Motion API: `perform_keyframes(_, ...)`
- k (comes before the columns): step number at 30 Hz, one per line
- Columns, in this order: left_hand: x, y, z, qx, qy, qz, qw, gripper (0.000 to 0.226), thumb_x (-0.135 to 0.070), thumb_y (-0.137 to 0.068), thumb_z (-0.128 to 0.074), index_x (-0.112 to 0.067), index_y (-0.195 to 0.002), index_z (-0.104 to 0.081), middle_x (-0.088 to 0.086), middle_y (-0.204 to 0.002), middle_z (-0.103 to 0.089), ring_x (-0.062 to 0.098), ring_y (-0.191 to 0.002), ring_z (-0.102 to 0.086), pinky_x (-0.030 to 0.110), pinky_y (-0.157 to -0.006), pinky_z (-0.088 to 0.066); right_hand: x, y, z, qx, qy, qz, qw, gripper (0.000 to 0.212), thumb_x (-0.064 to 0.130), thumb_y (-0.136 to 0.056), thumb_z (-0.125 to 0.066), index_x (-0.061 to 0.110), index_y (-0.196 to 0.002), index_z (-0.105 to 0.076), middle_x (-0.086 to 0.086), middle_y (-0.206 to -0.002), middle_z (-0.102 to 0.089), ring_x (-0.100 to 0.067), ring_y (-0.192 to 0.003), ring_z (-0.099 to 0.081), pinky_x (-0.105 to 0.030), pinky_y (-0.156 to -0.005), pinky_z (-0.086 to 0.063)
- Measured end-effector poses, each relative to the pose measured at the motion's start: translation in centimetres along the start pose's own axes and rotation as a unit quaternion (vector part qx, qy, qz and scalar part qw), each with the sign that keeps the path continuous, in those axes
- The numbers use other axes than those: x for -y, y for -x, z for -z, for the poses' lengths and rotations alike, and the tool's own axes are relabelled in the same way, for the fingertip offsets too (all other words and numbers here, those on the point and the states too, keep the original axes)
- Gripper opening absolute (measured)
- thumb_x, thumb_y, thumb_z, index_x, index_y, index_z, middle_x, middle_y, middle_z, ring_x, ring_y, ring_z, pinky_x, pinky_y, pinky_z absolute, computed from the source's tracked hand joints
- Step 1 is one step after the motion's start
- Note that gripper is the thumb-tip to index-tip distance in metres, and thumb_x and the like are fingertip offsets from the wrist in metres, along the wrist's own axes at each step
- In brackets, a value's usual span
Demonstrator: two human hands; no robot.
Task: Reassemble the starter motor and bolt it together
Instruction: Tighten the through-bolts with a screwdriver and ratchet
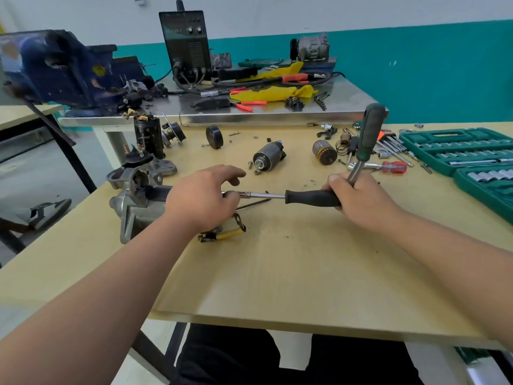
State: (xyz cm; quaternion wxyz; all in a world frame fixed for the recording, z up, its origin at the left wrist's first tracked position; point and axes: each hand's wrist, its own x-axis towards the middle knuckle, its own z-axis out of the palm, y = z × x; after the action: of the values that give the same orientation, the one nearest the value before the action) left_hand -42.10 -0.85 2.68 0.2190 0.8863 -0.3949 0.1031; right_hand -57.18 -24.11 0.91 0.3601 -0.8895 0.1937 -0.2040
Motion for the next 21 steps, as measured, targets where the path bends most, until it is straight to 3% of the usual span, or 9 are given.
perform_keyframes(2, 0.0, -0.1, -0.2, -0.017, 0.011, 0.001, 1.0, 0.045, -0.026, -0.084, -0.051, -0.047, -0.124, -0.055, -0.028, -0.108, -0.06, 0.004, -0.085, -0.06, 0.028, -0.059, -0.054, 0.2, -0.1, -0.3, 0.005, -0.012, -0.065, 0.998, 0.039, 0.038, -0.097, -0.041, 0.017, -0.082, -0.07, -0.012, -0.068, -0.062, -0.019, -0.06, -0.057, -0.032, -0.059, -0.044)
perform_keyframes(5, 0.1, -0.1, -0.4, -0.033, 0.028, 0.01, 0.999, 0.041, -0.024, -0.085, -0.051, -0.044, -0.12, -0.06, -0.026, -0.101, -0.061, 0.006, -0.084, -0.061, 0.03, -0.062, -0.055, 0.5, 0.2, 0.1, 0.057, -0.065, -0.16, 0.983, 0.037, 0.044, -0.094, -0.046, 0.013, -0.08, -0.058, -0.007, -0.054, -0.051, -0.016, -0.039, -0.039, -0.025, -0.044, -0.031)
perform_keyframes(7, 0.2, -0.1, -0.2, -0.033, 0.037, 0.003, 0.999, 0.037, -0.025, -0.086, -0.051, -0.04, -0.117, -0.063, -0.026, -0.097, -0.061, 0.007, -0.086, -0.061, 0.026, -0.064, -0.053, 0.4, 0.4, 0.5, 0.093, -0.084, -0.152, 0.98, 0.041, 0.049, -0.095, -0.044, 0.014, -0.077, -0.057, -0.003, -0.051, -0.048, -0.015, -0.037, -0.033, -0.023, -0.041, -0.028)
perform_keyframes(11, 0.5, -0.1, 0.8, 0.007, 0.01, -0.055, 0.998, 0.03, -0.035, -0.094, -0.049, -0.03, -0.119, -0.064, -0.017, -0.102, -0.062, 0.011, -0.096, -0.061, 0.029, -0.074, -0.053, -0.1, 0.9, 1.3, 0.076, -0.093, -0.151, 0.981, 0.051, 0.057, -0.094, -0.04, 0.014, -0.083, -0.065, 0.0, -0.052, -0.055, -0.013, -0.039, -0.042, -0.024, -0.043, -0.036)
perform_keyframes(15, 2.6, 0.1, 2.7, 0.141, -0.167, -0.087, 0.972, 0.069, -0.074, -0.083, -0.034, -0.034, -0.137, -0.046, -0.009, -0.123, -0.06, 0.015, -0.109, -0.056, 0.034, -0.09, -0.046, -2.4, 1.6, 3.6, 0.008, -0.152, -0.276, 0.949, 0.055, 0.064, -0.093, -0.036, 0.015, -0.087, -0.061, -0.003, -0.045, -0.052, -0.015, -0.032, -0.036, -0.019, -0.037, -0.029)
perform_keyframes(18, 3.8, 0.5, 3.3, 0.19, -0.228, -0.088, 0.951, 0.099, -0.087, -0.063, -0.051, -0.042, -0.146, -0.023, -0.011, -0.131, -0.052, 0.018, -0.118, -0.05, 0.035, -0.098, -0.039, -3.6, 1.9, 5.2, -0.027, -0.188, -0.33, 0.925, 0.052, 0.063, -0.093, -0.039, 0.013, -0.088, -0.056, -0.005, -0.042, -0.051, -0.014, -0.028, -0.032, -0.018, -0.032, -0.026)
perform_keyframes(21, 3.7, -0.1, 3.3, 0.193, -0.239, -0.076, 0.949, 0.107, -0.083, -0.052, -0.066, -0.044, -0.142, -0.025, -0.013, -0.125, -0.053, 0.016, -0.113, -0.051, 0.034, -0.091, -0.047, -3.6, 1.8, 5.0, -0.033, -0.176, -0.349, 0.92, 0.053, 0.062, -0.094, -0.037, 0.012, -0.088, -0.055, -0.005, -0.043, -0.054, -0.014, -0.029, -0.035, -0.019, -0.036, -0.028)
